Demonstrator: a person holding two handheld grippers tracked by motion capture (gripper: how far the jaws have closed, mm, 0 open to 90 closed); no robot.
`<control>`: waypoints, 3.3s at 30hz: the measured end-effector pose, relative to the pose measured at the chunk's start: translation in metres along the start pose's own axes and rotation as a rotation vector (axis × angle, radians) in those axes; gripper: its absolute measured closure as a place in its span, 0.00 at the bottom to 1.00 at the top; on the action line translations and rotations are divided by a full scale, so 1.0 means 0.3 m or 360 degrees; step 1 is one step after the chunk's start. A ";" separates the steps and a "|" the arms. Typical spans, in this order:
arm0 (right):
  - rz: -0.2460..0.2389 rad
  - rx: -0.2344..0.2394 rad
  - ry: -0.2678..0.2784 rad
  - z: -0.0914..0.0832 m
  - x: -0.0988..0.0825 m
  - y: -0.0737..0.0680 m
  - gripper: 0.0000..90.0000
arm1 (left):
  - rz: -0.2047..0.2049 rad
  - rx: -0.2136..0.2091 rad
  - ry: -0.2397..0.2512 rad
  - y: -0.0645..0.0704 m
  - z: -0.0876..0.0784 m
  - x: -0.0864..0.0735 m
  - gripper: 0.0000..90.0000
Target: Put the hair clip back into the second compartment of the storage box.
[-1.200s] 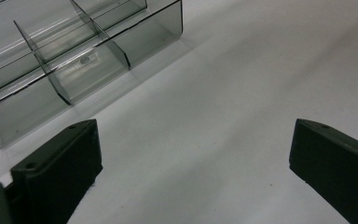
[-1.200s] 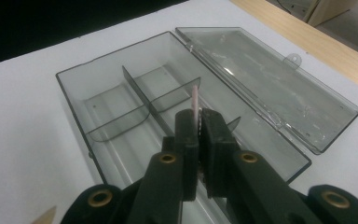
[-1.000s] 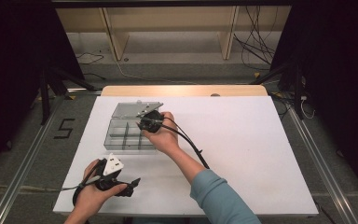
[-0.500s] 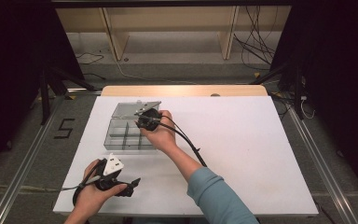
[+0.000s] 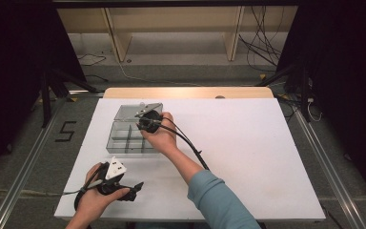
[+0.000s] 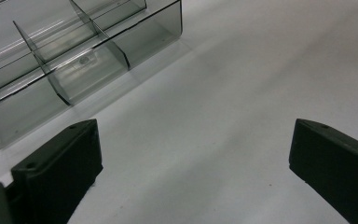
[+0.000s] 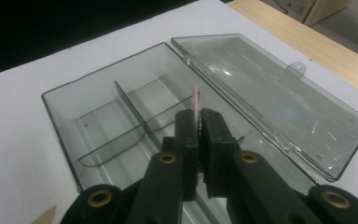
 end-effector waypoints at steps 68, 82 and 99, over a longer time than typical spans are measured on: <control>0.0097 -0.0042 -0.0033 0.064 0.043 -0.027 0.74 | 0.0001 0.0009 0.0006 -0.002 -0.007 -0.001 0.02; 0.0164 0.0029 -0.0008 -0.022 -0.013 0.004 0.58 | 0.0003 0.0017 0.0003 -0.001 -0.007 -0.001 0.02; 0.0099 0.0079 0.0002 -0.191 -0.134 0.087 0.45 | -0.0010 0.0028 0.0002 -0.003 -0.007 -0.004 0.02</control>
Point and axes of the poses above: each handheld gripper's, and its own axes: z roughly forward along the jaws, x roughly out of its top, y roughly to its right, the point moved 6 cm from there along z, roughly forward along the jaws, and after that the axes turned 14 degrees about -x, right-handed, at the moved point
